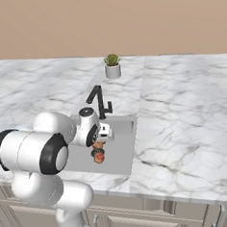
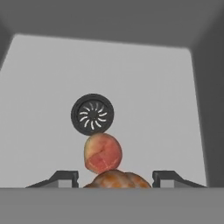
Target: There is a mixed pile of frozen fruits and vegetables on the counter. Locate all the frozen vegetables and place the items in a bowl on the counter. Take all the frozen fruits and defrost them in a running sink.
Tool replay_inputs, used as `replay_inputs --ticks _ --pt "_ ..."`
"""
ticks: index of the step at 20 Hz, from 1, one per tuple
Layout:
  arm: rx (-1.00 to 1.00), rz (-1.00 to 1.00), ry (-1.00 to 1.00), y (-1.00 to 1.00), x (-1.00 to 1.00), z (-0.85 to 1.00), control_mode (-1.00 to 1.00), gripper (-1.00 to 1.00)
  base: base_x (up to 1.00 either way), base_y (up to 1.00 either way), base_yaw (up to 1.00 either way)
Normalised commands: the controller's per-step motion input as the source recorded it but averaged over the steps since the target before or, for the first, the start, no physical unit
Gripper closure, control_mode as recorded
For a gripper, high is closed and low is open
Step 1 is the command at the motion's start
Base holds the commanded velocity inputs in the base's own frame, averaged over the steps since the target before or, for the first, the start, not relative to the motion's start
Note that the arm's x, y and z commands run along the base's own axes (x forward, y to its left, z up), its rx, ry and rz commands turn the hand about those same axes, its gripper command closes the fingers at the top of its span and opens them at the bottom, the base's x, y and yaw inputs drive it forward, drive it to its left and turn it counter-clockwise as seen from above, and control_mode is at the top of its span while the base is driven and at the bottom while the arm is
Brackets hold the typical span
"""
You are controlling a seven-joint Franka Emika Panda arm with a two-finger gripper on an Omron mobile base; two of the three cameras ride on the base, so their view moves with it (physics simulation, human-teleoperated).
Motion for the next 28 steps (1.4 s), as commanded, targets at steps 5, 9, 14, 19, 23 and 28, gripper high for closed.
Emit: replay_inputs --ticks 5,9,14,19,23,28 --pt "0.00 -0.01 0.00 -0.16 0.08 -0.22 -1.00 1.00 0.00 0.00 0.00" --pt "-0.01 0.00 -0.01 -0.04 0.05 -0.18 -1.00 1.00 0.00 0.00 0.00" --pt "-0.03 0.00 0.00 0.00 0.13 -0.27 -1.00 1.00 0.00 0.00 0.00" --pt "-0.03 0.00 0.00 0.00 0.11 -0.30 -1.00 1.00 0.00 0.00 0.00" --pt "-0.03 0.00 0.00 -0.03 0.08 -0.31 -1.00 1.00 0.00 0.00 0.00" --pt "-0.01 0.00 -0.01 0.00 0.00 -0.23 -1.00 -1.00 0.00 0.00 0.00"
